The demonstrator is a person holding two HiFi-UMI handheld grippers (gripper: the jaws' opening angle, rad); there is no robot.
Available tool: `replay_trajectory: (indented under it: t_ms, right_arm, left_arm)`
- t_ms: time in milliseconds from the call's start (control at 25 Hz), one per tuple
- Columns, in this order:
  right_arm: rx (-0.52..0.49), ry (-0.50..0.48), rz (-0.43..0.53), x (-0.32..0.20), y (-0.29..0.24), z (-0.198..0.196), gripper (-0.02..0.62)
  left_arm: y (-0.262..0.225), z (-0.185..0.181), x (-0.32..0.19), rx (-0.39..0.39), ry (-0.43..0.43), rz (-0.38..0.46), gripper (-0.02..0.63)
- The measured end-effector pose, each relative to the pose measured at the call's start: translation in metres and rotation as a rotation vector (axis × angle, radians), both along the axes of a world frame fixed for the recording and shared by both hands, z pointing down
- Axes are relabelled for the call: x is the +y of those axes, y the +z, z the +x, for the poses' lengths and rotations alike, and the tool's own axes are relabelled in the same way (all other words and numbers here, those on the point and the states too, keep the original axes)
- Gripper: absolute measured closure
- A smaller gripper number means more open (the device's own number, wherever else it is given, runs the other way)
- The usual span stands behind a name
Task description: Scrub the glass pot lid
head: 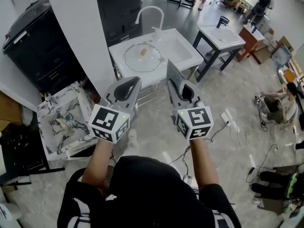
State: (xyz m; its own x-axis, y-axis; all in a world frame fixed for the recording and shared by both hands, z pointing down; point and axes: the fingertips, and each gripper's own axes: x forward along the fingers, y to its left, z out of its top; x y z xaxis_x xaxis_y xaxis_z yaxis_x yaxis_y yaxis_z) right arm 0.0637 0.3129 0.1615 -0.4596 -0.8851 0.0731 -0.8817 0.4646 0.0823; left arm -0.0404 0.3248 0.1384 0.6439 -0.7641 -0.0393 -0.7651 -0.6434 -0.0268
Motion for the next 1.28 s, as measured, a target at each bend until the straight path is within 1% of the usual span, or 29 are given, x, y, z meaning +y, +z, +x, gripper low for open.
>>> replay_trajectory:
  t_ms: [320,720,1280]
  right_arm:
    - [0.011,-0.001,-0.008,-0.05,0.004,-0.012,0.528]
    - [0.019,0.001,-0.035,-0.144,0.016,-0.031,0.528]
    - [0.011,0.047,-0.077,-0.266,0.022,-0.052,0.528]
  left_arm:
    - [0.003,-0.013,-0.051,0.008,-0.004,-0.006,0.591]
    - [0.013,-0.035,-0.147,0.018,-0.005,-0.034,0.591]
    - [0.016,-0.059,-0.274,0.016,0.043,-0.067,0.591]
